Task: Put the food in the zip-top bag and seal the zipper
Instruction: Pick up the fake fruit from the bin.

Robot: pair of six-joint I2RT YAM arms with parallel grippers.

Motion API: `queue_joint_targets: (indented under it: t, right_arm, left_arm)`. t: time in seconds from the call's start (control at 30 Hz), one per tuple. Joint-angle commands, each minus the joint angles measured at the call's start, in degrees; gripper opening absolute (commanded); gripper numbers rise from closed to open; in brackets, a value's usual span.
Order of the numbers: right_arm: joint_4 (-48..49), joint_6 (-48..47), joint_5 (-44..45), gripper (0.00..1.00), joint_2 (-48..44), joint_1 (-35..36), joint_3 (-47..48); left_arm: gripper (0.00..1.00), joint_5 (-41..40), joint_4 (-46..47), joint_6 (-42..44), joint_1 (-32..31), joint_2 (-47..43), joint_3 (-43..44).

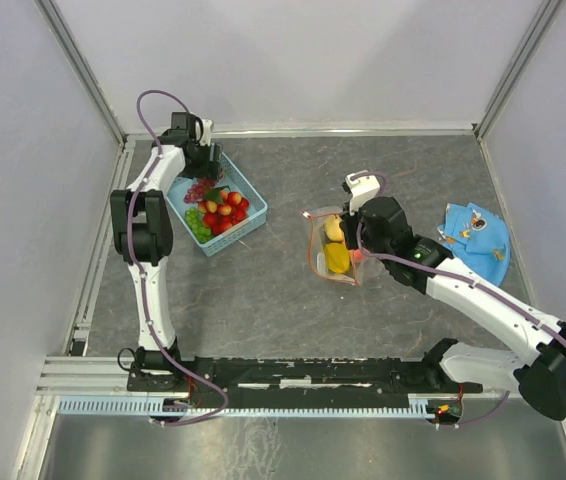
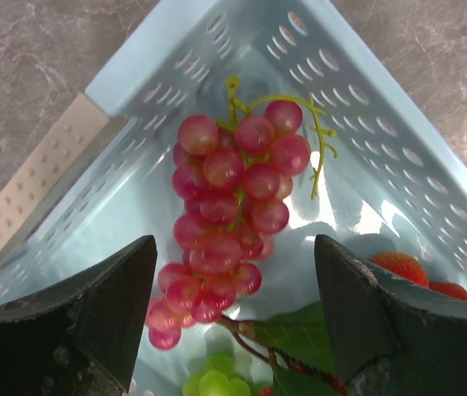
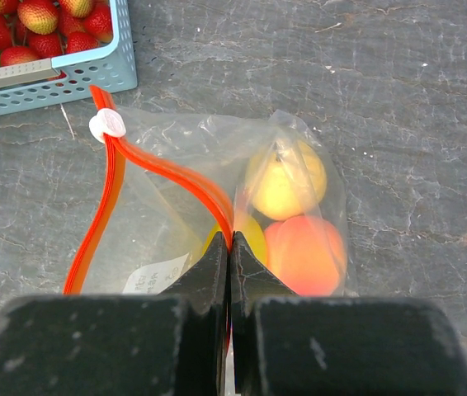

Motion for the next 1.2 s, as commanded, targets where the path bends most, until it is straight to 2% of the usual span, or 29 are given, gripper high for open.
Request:
queue_joint_targets:
  t: [0.0,0.3,0.5,0.7,0.83,1.03,1.17]
  right_arm:
    - [3.42,0.49,-1.03,0.02,1.02,-0.01,0.11]
    - [3.83,0.58,-0.84,0.02,1.89,0.07,0.02]
    - [3.79,0.56,-0.82,0.02,1.77,-0.01,0.01]
    - [3.69,0.65,-0.48,0.02,0.87,0.05,-0.16]
    - [3.48,0.67,-0.4,0.02,0.59,-0.02,-0.24]
    - [3.2,0.6,-0.26,0.02,0.15,0.05,0.17]
    - [2.74,0.67,-0.33,0.02,-0.07,0.02,0.56]
  left_arm:
    - [0.82,0.48,0.57,4.67,0.66,3.02,5.55]
    - [0.76,1.22,-0.79,4.94,0.9,8.13,5.84]
    - [0.55,1.21,-1.81,5.17,0.94,7.69,5.11]
    - [0.35,-0.76,0.91,4.64,0.95,1.06,1.29]
    - [0.18,-3.53,2.55,3.64,0.94,-3.39,-0.79]
    - [0.07,-5.56,4.24,1.71,0.88,-9.51,-2.6]
    - [0.05,-6.3,5.49,0.24,0.94,-14.16,-4.57]
